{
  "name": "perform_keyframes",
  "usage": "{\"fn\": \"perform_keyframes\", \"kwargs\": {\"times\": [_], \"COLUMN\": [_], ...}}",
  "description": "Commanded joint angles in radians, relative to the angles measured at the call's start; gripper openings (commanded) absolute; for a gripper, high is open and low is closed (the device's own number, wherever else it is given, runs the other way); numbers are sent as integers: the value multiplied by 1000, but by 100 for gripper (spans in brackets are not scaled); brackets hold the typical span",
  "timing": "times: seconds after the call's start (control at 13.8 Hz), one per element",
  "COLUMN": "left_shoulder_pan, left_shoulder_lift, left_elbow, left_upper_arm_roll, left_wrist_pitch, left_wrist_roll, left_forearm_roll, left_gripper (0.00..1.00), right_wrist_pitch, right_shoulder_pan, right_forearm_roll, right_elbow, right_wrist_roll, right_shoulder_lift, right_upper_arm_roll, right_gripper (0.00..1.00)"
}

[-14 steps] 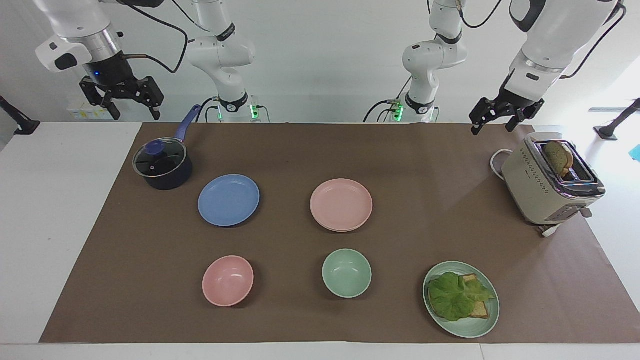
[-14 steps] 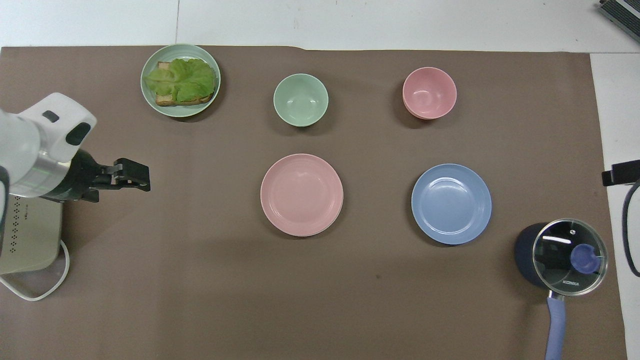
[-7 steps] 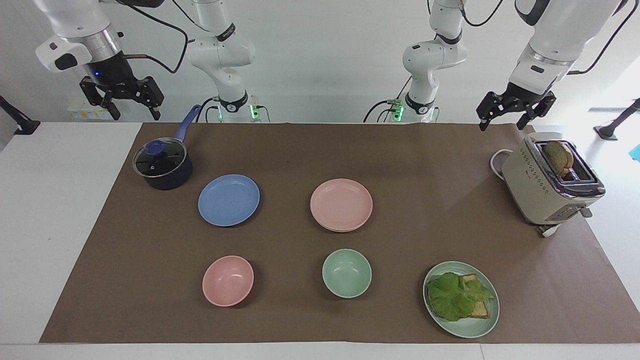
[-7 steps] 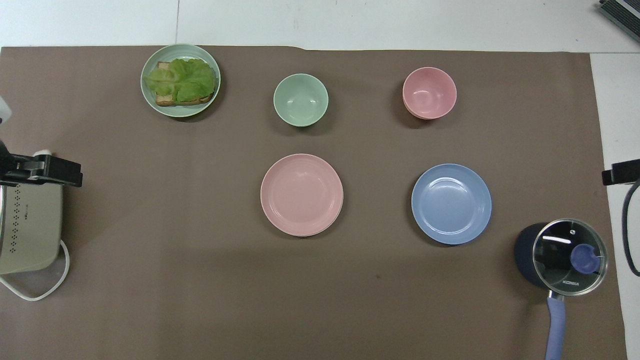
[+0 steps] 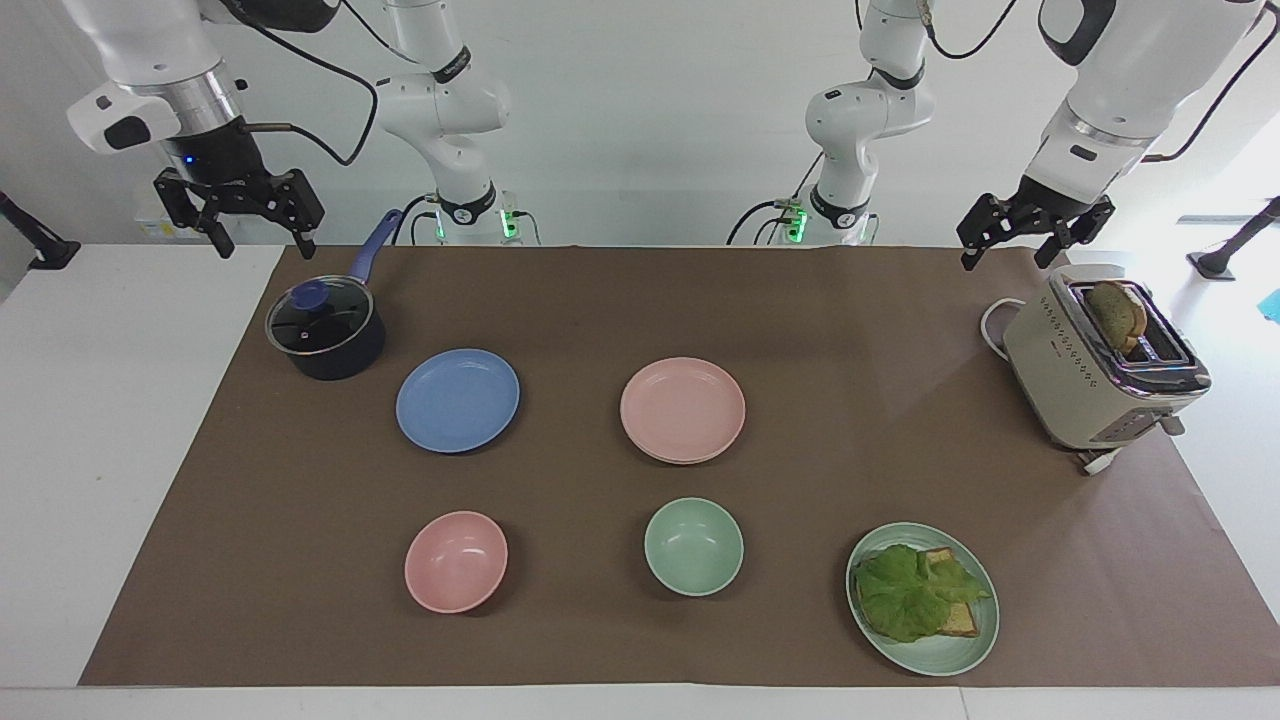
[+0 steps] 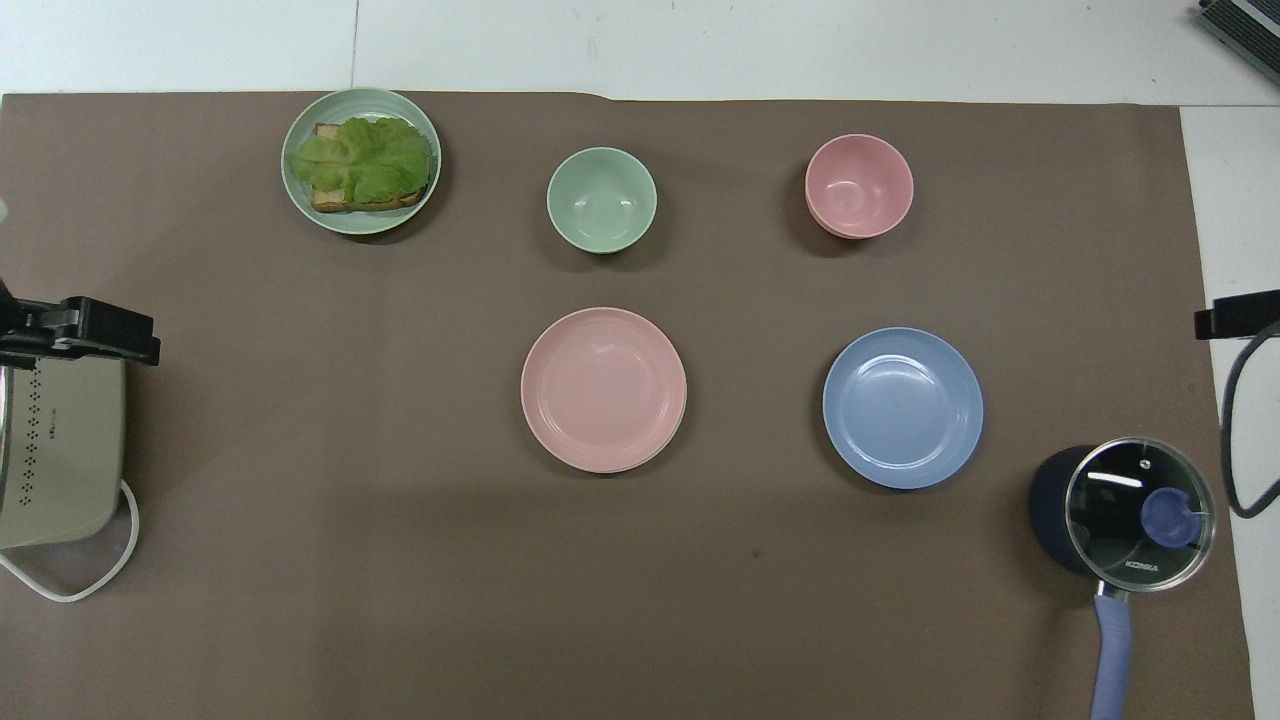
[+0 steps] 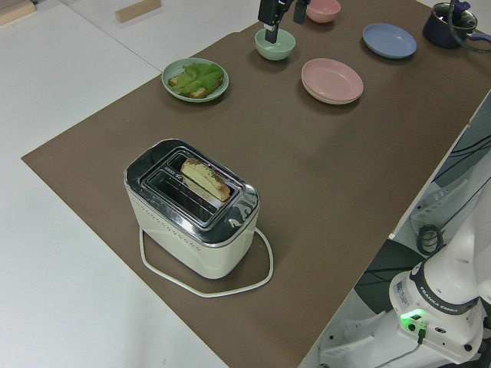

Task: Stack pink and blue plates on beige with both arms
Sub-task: 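Reach the right gripper toward the blue plate rim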

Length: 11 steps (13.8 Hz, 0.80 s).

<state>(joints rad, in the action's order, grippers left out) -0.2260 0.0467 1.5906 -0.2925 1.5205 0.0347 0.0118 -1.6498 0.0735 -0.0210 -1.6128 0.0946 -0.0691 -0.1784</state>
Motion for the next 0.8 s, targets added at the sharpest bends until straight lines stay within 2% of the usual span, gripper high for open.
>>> {"fn": "perform_keyframes", "kwargs": {"times": [0.0,0.22,0.44,0.73], "left_shoulder_pan": [-10,-10,-10,-10], "left_shoulder_lift": [-1,2,2,2], "left_elbow": [-12,-11,-11,-11], "left_upper_arm_roll": [-7,-7,-7,-7], "left_wrist_pitch": [4,-10,-10,-10], "left_wrist_roll": [-15,-15,-15,-16], "left_forearm_roll": [11,10,10,10], "left_gripper": [100,100,100,100], "right_wrist_pitch": [-70,-157,-195,-320], "right_shoulder_pan": [-1,-1,-3,-15], "right_forearm_roll": [3,4,36,39], "right_elbow": [-70,-131,-142,-226], "right_wrist_roll": [-9,-7,19,80], "right_shoulder_lift": [-1,6,63,110], "right_upper_arm_roll": [5,7,5,5], "right_gripper": [100,100,100,100]}}
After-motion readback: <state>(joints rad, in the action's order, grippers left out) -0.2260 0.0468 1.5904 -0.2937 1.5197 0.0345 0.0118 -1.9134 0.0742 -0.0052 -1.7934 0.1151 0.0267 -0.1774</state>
